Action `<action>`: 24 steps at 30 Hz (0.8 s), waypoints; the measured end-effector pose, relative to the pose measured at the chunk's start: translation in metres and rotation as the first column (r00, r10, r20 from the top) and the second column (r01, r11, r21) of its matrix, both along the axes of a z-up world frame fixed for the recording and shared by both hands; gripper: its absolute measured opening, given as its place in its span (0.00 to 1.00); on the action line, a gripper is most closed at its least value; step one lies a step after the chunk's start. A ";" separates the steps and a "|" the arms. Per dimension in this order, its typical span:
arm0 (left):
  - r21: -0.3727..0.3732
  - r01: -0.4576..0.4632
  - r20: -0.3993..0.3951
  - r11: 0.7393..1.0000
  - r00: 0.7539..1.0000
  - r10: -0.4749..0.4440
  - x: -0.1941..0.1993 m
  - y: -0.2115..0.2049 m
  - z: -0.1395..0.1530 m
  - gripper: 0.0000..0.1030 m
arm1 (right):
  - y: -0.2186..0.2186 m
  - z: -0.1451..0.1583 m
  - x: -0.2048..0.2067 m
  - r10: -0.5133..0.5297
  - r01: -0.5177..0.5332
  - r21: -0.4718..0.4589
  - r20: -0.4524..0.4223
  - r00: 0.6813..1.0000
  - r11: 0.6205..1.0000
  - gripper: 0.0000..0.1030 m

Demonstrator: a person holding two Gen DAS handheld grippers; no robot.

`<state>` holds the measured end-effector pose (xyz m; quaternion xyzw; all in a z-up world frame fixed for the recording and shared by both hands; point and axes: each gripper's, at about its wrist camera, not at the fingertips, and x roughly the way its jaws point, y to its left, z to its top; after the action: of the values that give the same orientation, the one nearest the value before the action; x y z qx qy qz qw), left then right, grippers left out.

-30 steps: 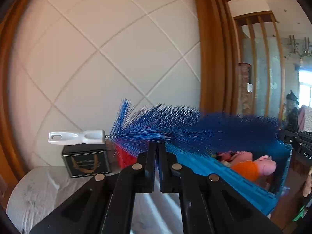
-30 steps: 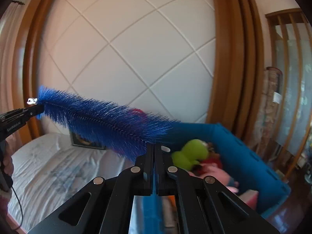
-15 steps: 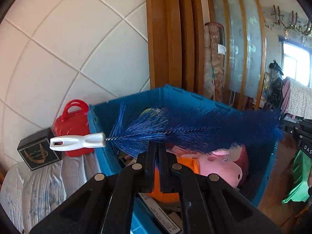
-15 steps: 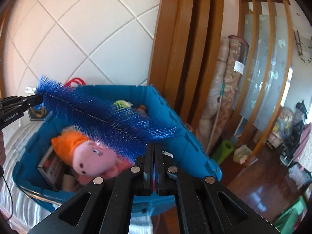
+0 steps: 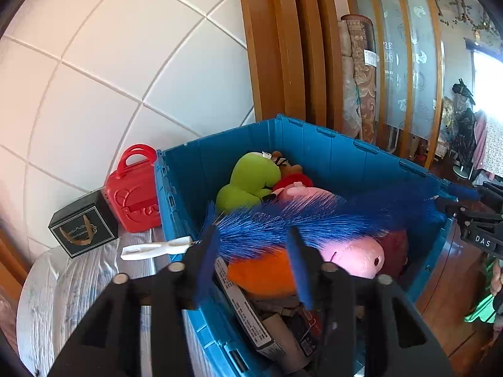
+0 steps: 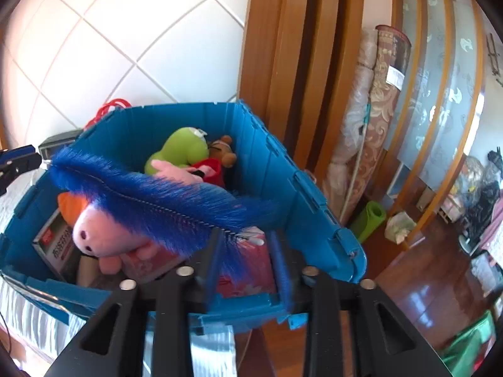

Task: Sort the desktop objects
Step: 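Open both grippers to drop the duster into the bin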

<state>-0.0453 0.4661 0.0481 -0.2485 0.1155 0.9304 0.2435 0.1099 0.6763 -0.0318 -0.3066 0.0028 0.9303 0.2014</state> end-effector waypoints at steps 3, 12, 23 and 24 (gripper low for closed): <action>0.036 -0.009 -0.035 0.999 0.999 0.011 0.020 -0.014 0.006 0.60 | -0.009 0.006 0.007 0.007 -0.007 0.018 -0.022 1.000 1.000 0.93; 0.124 -0.085 -0.065 0.989 0.993 0.094 0.076 -0.059 0.023 0.88 | -0.057 0.026 0.038 0.002 0.003 0.060 -0.079 0.997 0.998 1.00; 0.116 -0.059 -0.028 0.991 0.998 0.063 0.125 -0.087 0.025 0.89 | -0.127 0.040 0.095 -0.019 0.020 0.006 -0.096 0.995 1.000 1.00; 0.117 -0.060 -0.024 0.991 0.998 0.063 0.127 -0.089 0.025 0.89 | -0.132 0.041 0.099 -0.017 0.017 0.004 -0.101 0.995 1.000 1.00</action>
<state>0.0821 0.3767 0.0728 -0.2246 0.0566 0.9459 0.2270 0.2086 0.5440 0.0092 -0.2587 0.0133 0.9428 0.2096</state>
